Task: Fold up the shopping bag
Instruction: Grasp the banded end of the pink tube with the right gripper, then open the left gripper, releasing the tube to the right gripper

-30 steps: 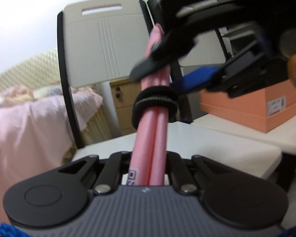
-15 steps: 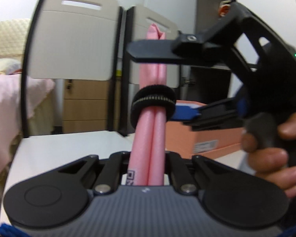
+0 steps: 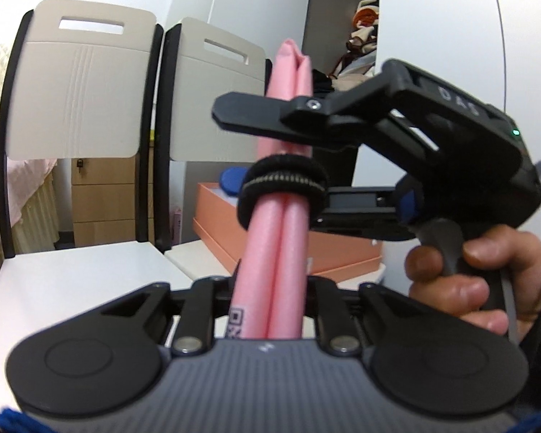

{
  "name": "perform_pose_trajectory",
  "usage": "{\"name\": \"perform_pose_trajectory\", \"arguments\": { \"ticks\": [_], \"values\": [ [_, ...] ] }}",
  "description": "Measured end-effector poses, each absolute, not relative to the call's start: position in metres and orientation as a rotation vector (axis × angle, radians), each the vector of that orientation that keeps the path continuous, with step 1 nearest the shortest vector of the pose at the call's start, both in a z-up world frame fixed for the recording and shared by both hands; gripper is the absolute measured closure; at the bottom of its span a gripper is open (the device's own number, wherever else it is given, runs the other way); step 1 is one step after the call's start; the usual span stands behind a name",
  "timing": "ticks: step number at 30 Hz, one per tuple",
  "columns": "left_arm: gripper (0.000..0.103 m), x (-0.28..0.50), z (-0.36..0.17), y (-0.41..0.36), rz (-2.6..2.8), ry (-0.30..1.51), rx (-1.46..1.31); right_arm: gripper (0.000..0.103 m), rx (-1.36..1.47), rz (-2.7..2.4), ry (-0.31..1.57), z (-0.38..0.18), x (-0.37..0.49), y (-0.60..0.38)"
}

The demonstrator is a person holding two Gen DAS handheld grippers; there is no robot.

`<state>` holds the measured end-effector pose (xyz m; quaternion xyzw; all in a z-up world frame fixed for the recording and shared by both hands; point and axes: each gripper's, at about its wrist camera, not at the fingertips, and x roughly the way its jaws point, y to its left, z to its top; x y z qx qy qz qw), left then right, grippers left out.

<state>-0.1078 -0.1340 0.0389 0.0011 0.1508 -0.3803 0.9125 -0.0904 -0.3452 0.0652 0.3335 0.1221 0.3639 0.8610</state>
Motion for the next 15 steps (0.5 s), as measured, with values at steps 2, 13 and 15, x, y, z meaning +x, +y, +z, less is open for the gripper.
{"name": "perform_pose_trajectory", "arguments": {
  "ticks": [2, 13, 15],
  "values": [
    [0.078, -0.113, 0.036, -0.138, -0.789, 0.295, 0.022, 0.049, 0.672, 0.718, 0.224, 0.069, -0.103, -0.349],
    [0.055, -0.135, 0.033, -0.144, -0.703, 0.353, -0.015, 0.049, 0.594, 0.398, 0.141, 0.071, -0.146, -0.370],
    [0.054, -0.145, 0.040, -0.145, -0.703, 0.337, 0.005, 0.049, 0.597, 0.343, 0.088, 0.070, -0.156, -0.377]
  ]
}}
